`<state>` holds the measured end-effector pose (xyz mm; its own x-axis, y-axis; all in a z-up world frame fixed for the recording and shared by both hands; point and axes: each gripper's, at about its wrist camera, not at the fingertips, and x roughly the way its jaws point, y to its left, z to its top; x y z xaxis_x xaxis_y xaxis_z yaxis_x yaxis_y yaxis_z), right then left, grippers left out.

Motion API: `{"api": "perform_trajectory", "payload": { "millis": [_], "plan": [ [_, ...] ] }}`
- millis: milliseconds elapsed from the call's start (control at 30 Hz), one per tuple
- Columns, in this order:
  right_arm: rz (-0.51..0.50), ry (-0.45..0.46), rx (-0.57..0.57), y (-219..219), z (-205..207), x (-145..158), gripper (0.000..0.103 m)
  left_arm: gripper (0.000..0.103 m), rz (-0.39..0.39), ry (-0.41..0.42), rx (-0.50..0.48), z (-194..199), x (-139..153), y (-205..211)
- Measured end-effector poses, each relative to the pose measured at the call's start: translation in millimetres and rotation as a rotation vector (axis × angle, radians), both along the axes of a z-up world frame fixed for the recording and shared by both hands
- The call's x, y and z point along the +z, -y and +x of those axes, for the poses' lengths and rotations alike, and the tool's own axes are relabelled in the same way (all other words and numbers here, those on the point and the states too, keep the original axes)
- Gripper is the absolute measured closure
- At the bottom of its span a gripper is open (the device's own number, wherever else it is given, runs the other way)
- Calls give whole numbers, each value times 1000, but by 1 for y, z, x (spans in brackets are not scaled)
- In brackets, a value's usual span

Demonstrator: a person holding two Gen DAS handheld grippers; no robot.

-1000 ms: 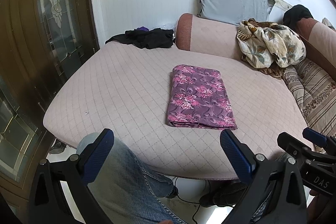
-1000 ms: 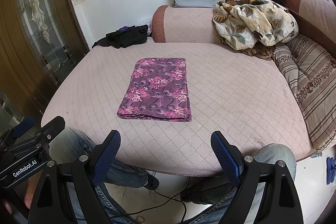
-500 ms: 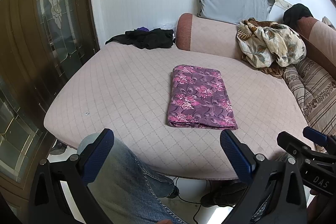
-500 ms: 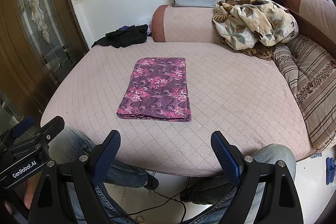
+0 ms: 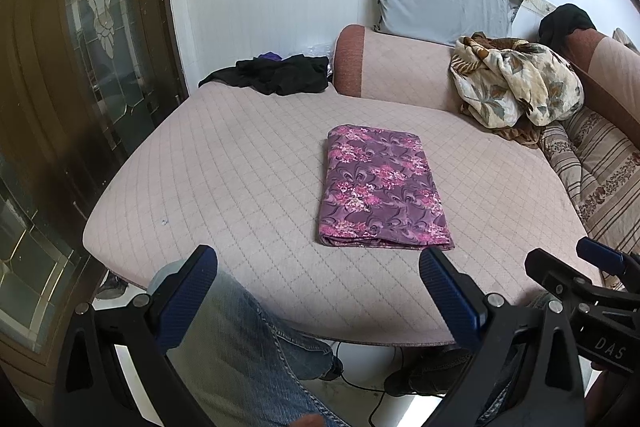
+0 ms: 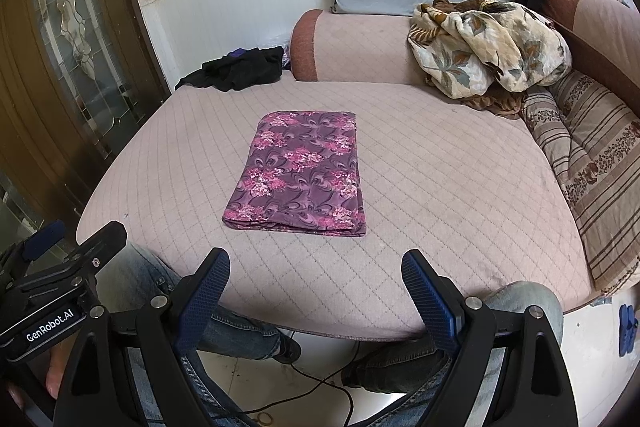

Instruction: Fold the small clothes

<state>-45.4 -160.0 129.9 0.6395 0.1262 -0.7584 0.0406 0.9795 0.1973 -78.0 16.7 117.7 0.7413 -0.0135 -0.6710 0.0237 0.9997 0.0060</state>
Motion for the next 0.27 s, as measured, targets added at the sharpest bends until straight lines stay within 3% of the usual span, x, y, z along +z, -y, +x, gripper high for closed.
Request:
{"api": "perform_trajectory", "payload": {
  "millis": [167,267],
  "plan": [
    [5,-8,-9,3,9,-5,12,2,2,1,-26,14,-3,-3],
    [6,-10,0,6,17,-16,8,2,15,45,-73,28,-12,-4]
  ]
}}
